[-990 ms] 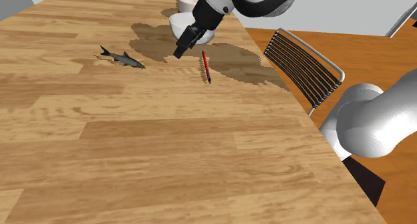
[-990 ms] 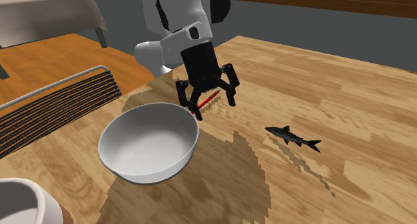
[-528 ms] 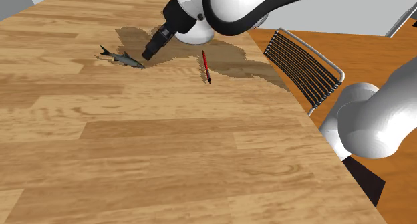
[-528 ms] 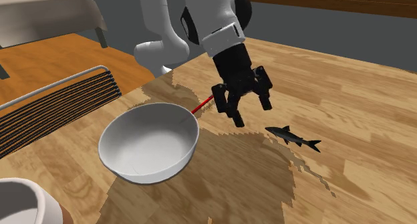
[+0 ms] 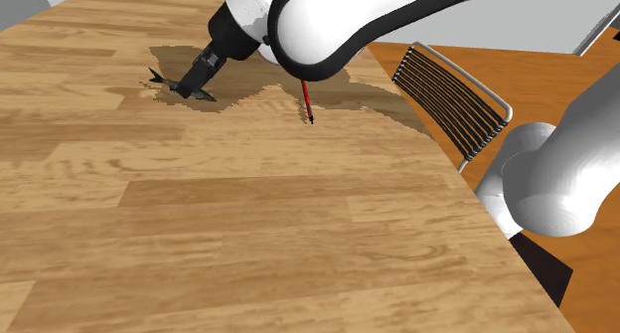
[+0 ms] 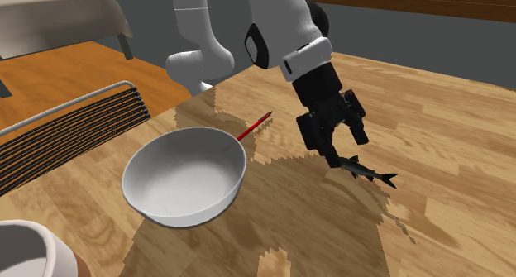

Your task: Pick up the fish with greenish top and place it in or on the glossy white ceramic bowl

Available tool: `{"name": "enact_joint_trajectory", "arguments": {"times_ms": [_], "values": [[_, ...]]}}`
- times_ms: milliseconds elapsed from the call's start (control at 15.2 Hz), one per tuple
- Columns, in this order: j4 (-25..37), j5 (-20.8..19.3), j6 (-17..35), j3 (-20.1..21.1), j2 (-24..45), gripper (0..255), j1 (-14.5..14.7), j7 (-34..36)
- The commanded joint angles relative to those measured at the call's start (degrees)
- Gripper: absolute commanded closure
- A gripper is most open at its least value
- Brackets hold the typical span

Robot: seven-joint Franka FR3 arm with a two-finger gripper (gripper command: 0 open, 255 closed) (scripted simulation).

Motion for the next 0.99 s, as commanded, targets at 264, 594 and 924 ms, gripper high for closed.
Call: {"name": "enact_joint_trajectory", "arguments": {"times_ms": [264, 594, 924], "values": [[1.42, -1.76, 1.85, 0.5, 3.2, 0, -0.27, 1.12], [1.42, -1.77, 1.85, 0.5, 3.2, 0, -0.27, 1.13], [1.42, -1.76, 1.84, 0.5, 3.19, 255, -0.27, 1.12]]}}
